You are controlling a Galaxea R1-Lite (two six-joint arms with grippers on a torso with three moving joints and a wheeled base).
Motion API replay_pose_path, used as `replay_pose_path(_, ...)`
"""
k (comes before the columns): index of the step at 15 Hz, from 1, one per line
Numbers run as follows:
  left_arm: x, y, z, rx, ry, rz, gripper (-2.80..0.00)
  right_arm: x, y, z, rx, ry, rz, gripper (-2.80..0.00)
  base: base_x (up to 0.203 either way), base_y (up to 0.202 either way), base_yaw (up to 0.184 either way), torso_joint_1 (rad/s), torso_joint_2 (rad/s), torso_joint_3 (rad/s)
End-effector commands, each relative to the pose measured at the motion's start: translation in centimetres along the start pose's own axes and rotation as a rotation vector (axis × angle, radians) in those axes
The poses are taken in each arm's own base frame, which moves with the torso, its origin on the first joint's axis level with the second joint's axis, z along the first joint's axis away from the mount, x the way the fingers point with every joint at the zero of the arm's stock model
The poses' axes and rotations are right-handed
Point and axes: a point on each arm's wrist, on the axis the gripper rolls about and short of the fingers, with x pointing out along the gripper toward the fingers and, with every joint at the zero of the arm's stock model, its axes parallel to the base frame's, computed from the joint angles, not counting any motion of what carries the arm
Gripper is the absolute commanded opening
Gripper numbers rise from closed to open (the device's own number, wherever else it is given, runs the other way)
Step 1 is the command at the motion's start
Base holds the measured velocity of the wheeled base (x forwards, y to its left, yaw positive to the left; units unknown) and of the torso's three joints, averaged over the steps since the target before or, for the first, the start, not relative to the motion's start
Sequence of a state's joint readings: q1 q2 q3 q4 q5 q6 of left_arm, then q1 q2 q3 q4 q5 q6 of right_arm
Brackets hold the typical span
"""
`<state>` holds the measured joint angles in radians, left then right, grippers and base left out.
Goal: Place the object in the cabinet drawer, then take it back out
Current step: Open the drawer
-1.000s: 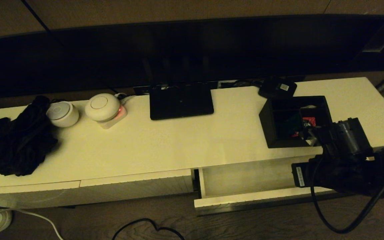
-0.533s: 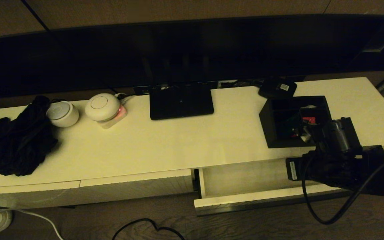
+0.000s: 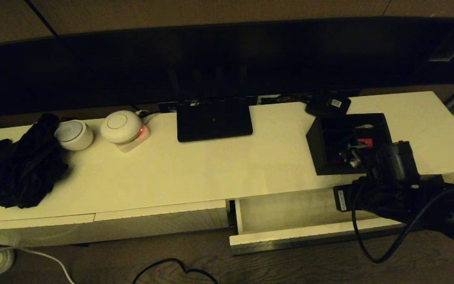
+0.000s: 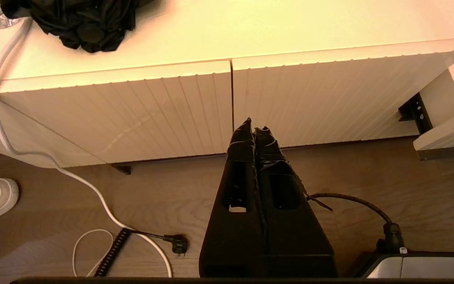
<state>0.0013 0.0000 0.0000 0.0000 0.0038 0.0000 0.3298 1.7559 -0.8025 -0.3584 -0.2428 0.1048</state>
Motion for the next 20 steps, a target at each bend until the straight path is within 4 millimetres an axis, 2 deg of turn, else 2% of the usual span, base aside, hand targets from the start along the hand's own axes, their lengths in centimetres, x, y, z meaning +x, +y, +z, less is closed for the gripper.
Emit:
replay_pose_path(1,0.0,0.0,-0.1,0.000,0.003,0.000,-2.80,1.0,-0.1,-0.6,0.000,0.011,-0.011,-2.80,0.000,0.000,0.000,0.000,0.00,0.000)
replay_pose_path(7,0.0,0.0,-0.1,0.000,0.003,0.001,-2.80,1.2,-0.1,-0.9,-0.009,0.019,-0.011,-2.80,0.000,0.000,0.000,0.000,0.00,0.000)
replay_pose_path(10,0.0,0.0,-0.1,0.000,0.003,0.001,-2.80,0.9,-0.2,-1.9,-0.024,0.078,-0.016,-2.80,0.000,0.000,0.000,0.000,0.00,0.000)
replay_pose_path(15,0.0,0.0,-0.1,0.000,0.003,0.001,-2.80,0.6,0.1,-2.3,-0.038,0.098,-0.007,-2.80,0.000,0.000,0.000,0.000,0.00,0.000)
replay_pose_path(20,0.0,0.0,-0.1,0.000,0.003,0.001,-2.80,0.1,0.1,-3.6,-0.051,0.162,-0.007,-2.80,0.000,0.000,0.000,0.000,0.00,0.000)
